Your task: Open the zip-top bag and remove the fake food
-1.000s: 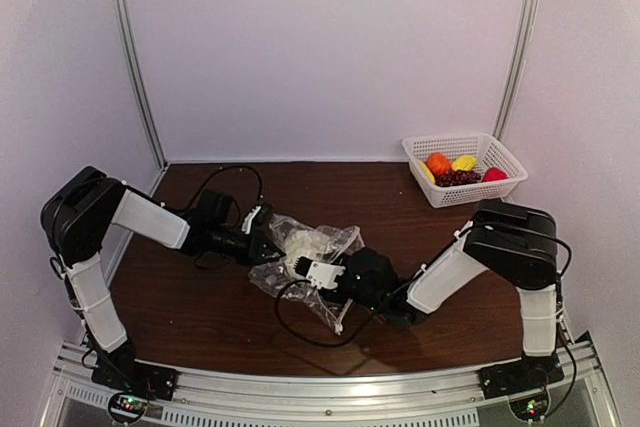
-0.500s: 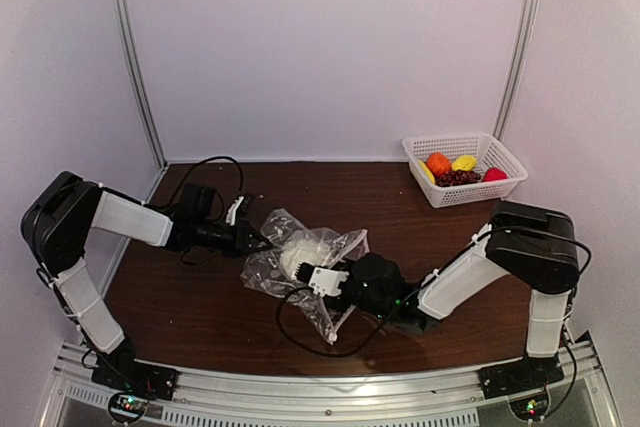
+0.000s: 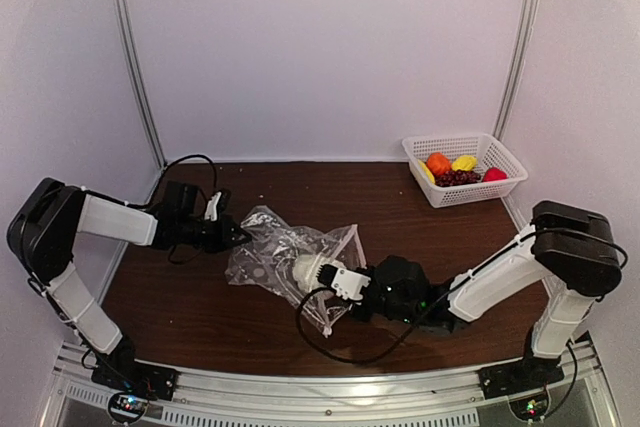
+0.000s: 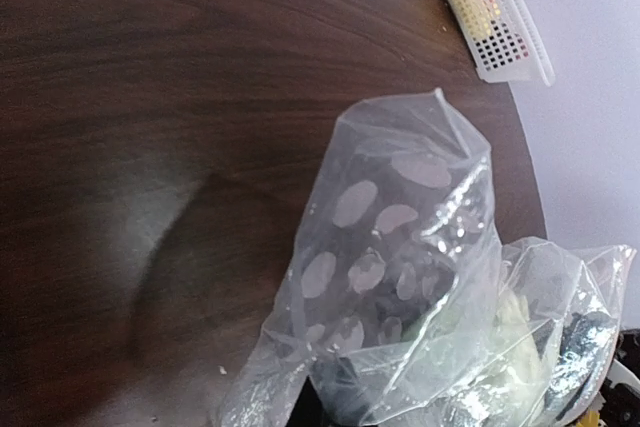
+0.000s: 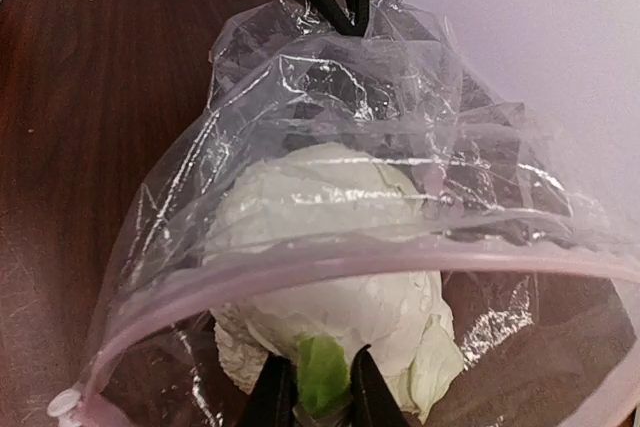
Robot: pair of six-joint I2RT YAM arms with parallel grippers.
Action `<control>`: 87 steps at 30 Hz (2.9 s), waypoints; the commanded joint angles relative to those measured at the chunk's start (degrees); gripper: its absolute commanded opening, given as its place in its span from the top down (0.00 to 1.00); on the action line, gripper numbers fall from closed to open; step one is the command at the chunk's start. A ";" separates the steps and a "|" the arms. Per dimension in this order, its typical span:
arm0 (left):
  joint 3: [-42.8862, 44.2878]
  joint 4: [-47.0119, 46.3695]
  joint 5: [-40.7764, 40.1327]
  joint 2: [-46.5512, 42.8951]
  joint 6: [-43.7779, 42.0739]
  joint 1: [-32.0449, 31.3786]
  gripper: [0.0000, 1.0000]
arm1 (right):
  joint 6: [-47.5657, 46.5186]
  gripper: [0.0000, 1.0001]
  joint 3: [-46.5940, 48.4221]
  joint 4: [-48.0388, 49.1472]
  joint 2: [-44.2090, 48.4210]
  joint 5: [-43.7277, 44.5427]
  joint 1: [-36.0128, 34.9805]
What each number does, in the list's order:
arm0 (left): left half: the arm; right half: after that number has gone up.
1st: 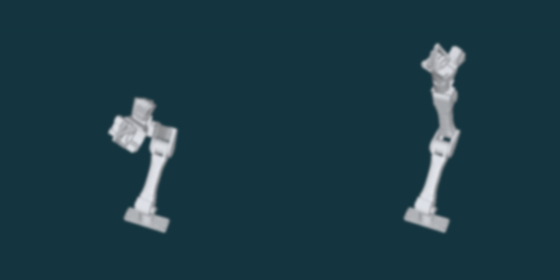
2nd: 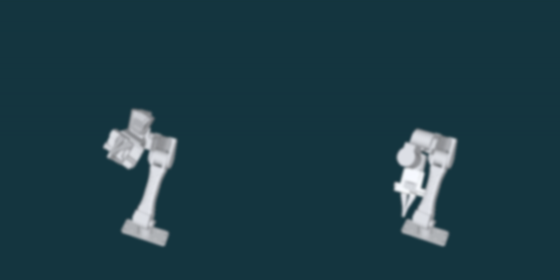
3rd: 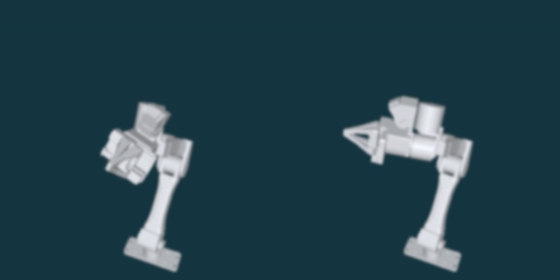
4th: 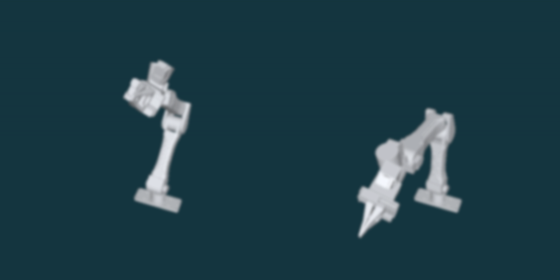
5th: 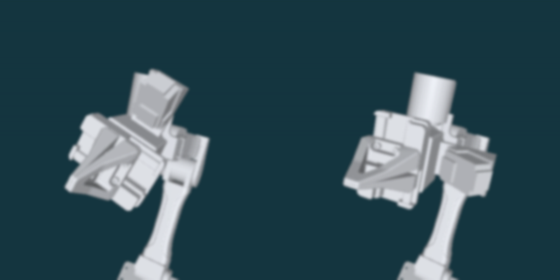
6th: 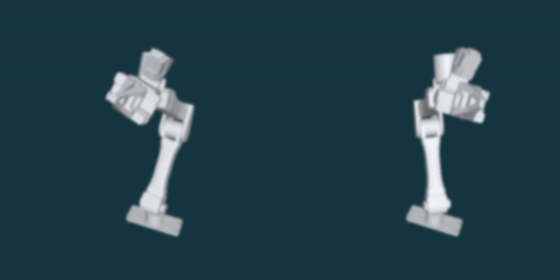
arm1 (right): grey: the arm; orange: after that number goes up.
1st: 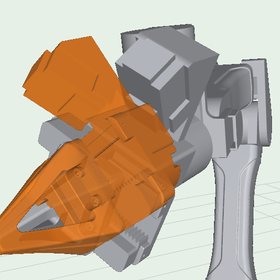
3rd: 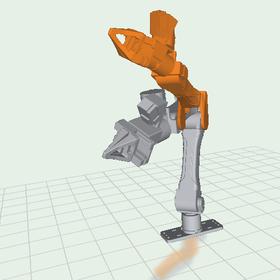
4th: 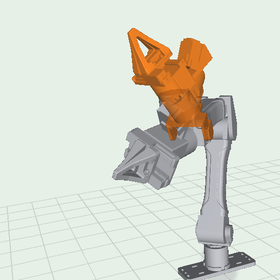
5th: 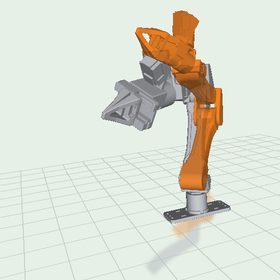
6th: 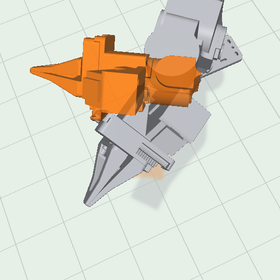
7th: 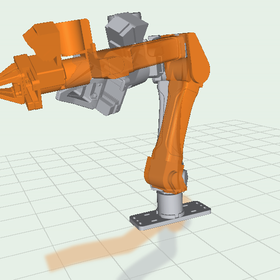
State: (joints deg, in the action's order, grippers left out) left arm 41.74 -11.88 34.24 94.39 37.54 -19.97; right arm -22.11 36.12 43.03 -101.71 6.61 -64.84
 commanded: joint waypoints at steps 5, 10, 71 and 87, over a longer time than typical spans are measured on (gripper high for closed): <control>-1.84 1.34 -9.14 -3.11 1.58 3.07 1.00 | 7.31 1.00 -3.94 -7.03 11.46 -1.96 -0.82; -2.35 2.08 -11.46 -3.56 1.89 3.77 1.00 | 11.52 1.00 -6.02 -10.93 18.00 -2.01 -0.68; -2.07 -3.52 -6.61 -0.82 2.09 4.40 1.00 | 34.63 0.84 32.91 -21.61 -6.59 4.06 64.13; -0.27 -1.40 -3.09 -1.69 -1.54 0.34 1.00 | 35.82 0.21 27.99 -25.67 4.78 -3.46 62.14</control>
State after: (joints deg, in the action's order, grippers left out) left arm 38.85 -14.33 30.15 93.34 39.05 -17.45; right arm 13.45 65.47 19.51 -102.08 6.15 -1.06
